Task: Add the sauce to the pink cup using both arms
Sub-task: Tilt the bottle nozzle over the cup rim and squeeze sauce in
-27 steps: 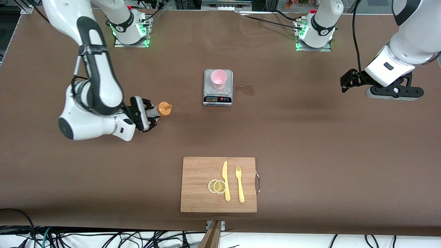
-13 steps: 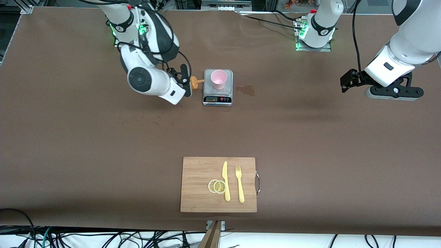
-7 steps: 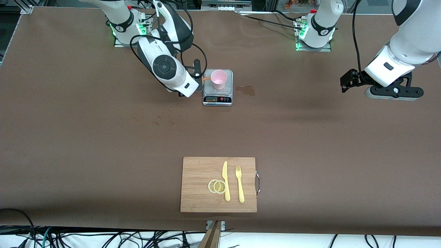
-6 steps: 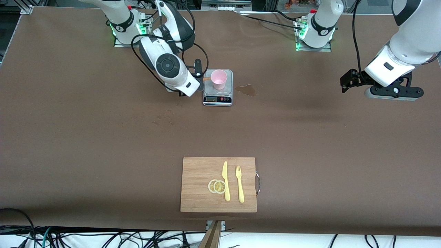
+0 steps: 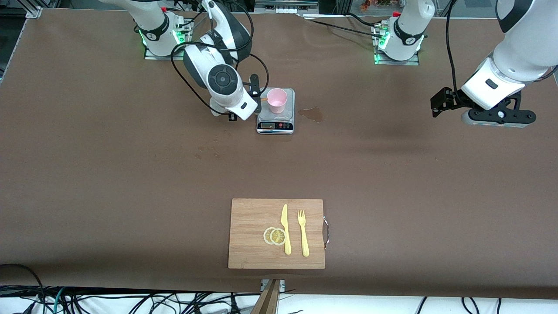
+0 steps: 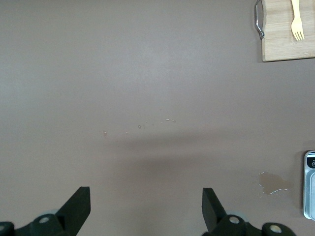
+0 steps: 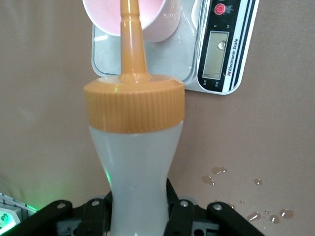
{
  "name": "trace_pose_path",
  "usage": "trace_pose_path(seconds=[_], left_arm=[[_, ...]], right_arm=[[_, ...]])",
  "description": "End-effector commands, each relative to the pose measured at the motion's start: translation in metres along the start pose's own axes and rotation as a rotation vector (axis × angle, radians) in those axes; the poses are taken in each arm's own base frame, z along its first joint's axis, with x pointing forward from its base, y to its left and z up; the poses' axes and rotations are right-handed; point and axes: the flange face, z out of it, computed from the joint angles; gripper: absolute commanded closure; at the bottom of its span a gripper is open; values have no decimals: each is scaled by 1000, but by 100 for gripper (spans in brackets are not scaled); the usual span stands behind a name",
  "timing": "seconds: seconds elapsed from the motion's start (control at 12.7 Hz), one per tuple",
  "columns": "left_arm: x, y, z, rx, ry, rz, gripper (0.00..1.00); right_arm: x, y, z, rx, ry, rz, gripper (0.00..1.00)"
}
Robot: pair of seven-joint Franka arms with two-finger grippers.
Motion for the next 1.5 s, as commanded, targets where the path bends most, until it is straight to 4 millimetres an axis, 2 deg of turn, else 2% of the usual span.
trace_pose_path(seconds=[0.0,0.63,0.87,1.42], left_arm=[[2,2,-6,-18,-7,9,0],[3,2,-6,-18,-6,10,0],[2,2,-6,-18,-7,10,0],[2,2,-6,-18,-7,10,0]], right_arm=[[11,-9,0,-30,-33,-2,72],[32,-22,12,-79,-132,11,72],[39,-26,7,-111,-172,18,72],[40,-26,-4,-131,-218,25,72]])
